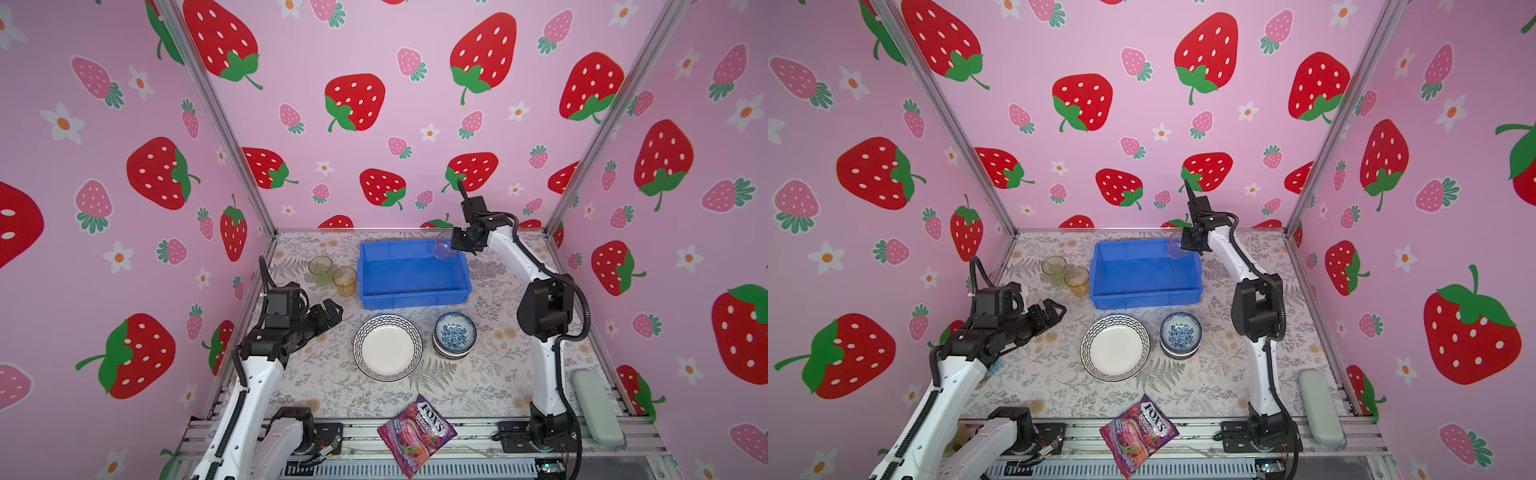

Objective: Place the mixed dishes into the plastic bin
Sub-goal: 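Lift the pink cup with the right gripper and carry it into the blue bin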

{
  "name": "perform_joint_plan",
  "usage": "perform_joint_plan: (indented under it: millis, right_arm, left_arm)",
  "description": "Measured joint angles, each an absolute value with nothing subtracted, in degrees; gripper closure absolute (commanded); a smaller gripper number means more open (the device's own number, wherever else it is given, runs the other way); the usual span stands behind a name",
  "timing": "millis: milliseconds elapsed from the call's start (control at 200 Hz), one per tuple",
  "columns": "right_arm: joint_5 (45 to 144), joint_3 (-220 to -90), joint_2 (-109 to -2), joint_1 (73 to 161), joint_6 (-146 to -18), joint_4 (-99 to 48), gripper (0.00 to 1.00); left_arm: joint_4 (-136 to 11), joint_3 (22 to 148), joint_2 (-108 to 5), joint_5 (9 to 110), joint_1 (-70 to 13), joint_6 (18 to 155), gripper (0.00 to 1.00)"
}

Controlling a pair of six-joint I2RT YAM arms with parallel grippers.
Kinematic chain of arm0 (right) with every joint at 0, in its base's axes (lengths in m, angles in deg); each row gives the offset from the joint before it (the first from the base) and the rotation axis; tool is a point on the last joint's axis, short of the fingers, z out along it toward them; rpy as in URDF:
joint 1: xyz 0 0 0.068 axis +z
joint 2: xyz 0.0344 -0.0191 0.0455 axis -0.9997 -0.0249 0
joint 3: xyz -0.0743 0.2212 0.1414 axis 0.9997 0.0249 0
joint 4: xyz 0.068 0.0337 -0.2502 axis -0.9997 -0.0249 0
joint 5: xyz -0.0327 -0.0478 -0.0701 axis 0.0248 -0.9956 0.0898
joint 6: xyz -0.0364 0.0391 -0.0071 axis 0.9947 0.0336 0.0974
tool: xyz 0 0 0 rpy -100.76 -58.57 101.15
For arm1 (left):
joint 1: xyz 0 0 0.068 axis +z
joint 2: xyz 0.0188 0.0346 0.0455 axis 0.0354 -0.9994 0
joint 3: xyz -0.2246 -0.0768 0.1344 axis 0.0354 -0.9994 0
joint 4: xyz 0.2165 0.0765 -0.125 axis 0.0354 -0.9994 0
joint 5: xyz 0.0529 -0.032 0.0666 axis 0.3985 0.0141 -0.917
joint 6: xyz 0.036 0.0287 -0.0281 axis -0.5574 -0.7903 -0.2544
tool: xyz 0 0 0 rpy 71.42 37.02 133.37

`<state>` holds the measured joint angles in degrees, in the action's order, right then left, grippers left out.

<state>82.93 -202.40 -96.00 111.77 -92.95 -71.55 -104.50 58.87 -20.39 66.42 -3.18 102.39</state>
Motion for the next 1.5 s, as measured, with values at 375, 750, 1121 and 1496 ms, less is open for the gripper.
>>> perform_joint_plan:
  millis: [375, 750, 1121, 1496]
  right_arm:
    - [81.2, -204.2, -98.2, 111.8, -94.4, -71.2, 0.89]
    - [80.4, -205.1, -101.3, 111.9, -94.3, -71.2, 0.89]
    - [80.4, -205.3, -101.7, 112.1, -94.4, -71.1, 0.86]
    - [80.3, -205.7, -103.0, 112.5, -94.4, -70.5, 0.81]
  left_arm:
    - [-104.5, 58.9, -21.4, 66.4, -3.2, 102.4, 0.01]
    - [-104.4, 58.9, -21.7, 66.4, -3.2, 102.4, 0.01]
    - [-104.3, 58.8, -21.7, 66.4, -3.2, 102.4, 0.01]
    - [-104.0, 58.7, -21.7, 66.4, -3.2, 102.4, 0.01]
